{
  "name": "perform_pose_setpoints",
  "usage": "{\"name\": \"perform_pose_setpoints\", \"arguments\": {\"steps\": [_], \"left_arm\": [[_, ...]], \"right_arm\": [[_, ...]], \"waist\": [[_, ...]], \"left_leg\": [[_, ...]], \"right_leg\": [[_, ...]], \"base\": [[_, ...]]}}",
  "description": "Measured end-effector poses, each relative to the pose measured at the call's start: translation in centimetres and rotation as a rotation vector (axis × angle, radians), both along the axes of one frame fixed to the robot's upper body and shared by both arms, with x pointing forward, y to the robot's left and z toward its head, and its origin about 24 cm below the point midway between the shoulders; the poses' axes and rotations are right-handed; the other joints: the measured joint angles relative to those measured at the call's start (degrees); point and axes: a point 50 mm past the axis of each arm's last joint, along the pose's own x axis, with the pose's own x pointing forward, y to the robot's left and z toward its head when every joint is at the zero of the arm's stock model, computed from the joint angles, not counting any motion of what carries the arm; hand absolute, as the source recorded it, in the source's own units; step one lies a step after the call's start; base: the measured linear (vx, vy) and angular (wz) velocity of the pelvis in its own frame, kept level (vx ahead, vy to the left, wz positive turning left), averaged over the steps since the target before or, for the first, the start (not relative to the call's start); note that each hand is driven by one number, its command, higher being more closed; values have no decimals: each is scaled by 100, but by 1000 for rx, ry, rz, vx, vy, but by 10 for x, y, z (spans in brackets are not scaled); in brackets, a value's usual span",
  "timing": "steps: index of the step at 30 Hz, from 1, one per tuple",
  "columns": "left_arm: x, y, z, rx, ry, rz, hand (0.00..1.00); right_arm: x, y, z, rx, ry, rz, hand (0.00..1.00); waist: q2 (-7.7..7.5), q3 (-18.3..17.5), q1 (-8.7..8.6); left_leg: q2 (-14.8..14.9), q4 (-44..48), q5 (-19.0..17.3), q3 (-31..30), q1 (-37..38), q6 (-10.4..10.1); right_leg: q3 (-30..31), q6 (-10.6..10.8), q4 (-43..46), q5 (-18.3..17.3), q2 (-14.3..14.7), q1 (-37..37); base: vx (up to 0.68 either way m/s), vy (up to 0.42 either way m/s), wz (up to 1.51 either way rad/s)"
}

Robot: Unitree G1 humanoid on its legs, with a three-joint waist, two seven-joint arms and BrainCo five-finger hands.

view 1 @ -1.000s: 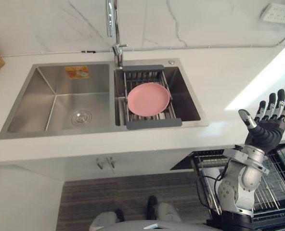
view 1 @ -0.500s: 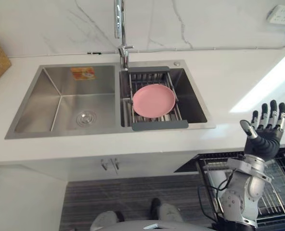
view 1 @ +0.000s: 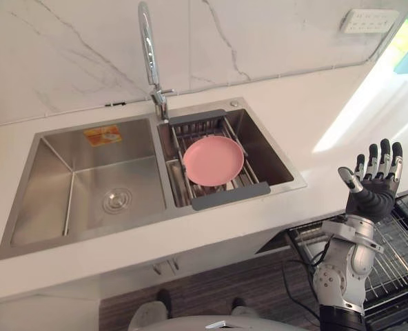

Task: Walk over to the sink, pick up the cup, carry it to the dishwasher, place the cup inside the dishwasher, then close the dishwasher door

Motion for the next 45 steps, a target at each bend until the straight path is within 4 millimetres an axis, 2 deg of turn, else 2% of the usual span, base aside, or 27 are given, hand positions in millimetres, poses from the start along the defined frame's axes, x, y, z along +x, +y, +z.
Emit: {"name": "perform_pose_setpoints", "arguments": {"steps": [4, 8, 12, 15, 18, 22, 27, 30, 31, 35, 37, 41, 45], "left_arm": [[-1, 0, 0, -1, 1, 6, 0], [-3, -1, 0, -12, 6, 66, 0], [-7, -1, 0, -22, 12, 121, 0], [-11, -1, -1, -29, 39, 179, 0], [-12, 1, 0, -23, 47, 231, 0], [-17, 4, 1, -2, 78, 236, 0], [-23, 7, 1, -2, 105, 274, 0], [-26, 9, 2, 2, 112, 282, 0], [-27, 10, 2, 3, 113, 283, 0], [-25, 10, 2, 0, 107, 282, 0], [-26, 11, 2, 3, 108, 283, 0], [-25, 12, 2, 2, 113, 276, 0], [-23, 14, 3, 2, 113, 261, 0]], "right_arm": [[1, 0, 1, 0, -5, 1, 0], [9, 4, 11, 20, -59, 26, 0], [16, 3, 13, 112, -74, 76, 0], [17, -1, 17, 69, -46, 62, 0], [17, -10, 28, -60, -12, -55, 0], [18, -34, 62, -283, 20, -222, 0], [32, -43, 85, -586, 165, -284, 0], [52, -42, 76, -753, 328, -222, 0], [60, -39, 64, -836, 422, -173, 0], [75, -31, 33, -1000, 605, -56, 0], [84, -23, 26, -1069, 644, -1, 0], [90, -9, 23, -1166, 639, 76, 0], [98, -6, 19, -1246, 658, 109, 0]], "waist": [[11, -7, 39], [9, -7, 93], [-46, -55, 150], [-93, -73, 158], [-170, -105, 185], [-284, -156, 159], [-369, -217, 96], [-468, -281, 110], [-463, -336, 126], [-522, -377, 269], [-562, -370, 283], [-588, -373, 307], [-597, -369, 329]], "left_leg": [[11, -3, 2, -6, 5, -3], [55, -104, 50, 126, 81, -2], [66, -541, 204, 282, 282, -25], [60, -919, 430, 279, 414, -67], [68, -915, 445, 308, 408, -38], [76, -916, 405, 430, 432, -36], [79, -959, 396, 421, 458, -37], [52, -960, 419, 374, 422, -21], [35, -961, 427, 273, 375, -44], [1, -961, 474, 90, 203, -2], [-4, -961, 488, 56, 171, 5], [-22, -960, 503, 16, 172, -18], [-22, -960, 536, -56, 158, 20]], "right_leg": [[-10, -11, 50, -12, 0, 3], [-31, -35, 52, -28, 4, -7], [-501, -55, 123, -41, -120, -37], [-687, -52, 123, -42, -146, -69], [-682, -7, 37, 20, -126, -65], [-658, 60, -103, 195, -102, -39], [-658, 56, -93, 190, -98, -33], [-752, 19, -106, 155, -113, -13], [-868, 19, -106, 131, -129, 8], [-1094, 18, -151, 120, -157, 0], [-1124, 8, -176, 127, -157, 0], [-1168, -11, -200, 161, -159, 56], [-1277, 60, -219, 202, -157, 105]], "base": [[0, 0, 0], [-2, -2, -4], [-11, -8, -8], [38, -22, 0], [49, -20, -7], [38, -8, -15], [-28, -2, -4], [-54, 6, 16], [-61, 7, 34], [-64, 14, 33], [-27, 9, 13], [14, 1, 4], [25, -11, 11]]}}
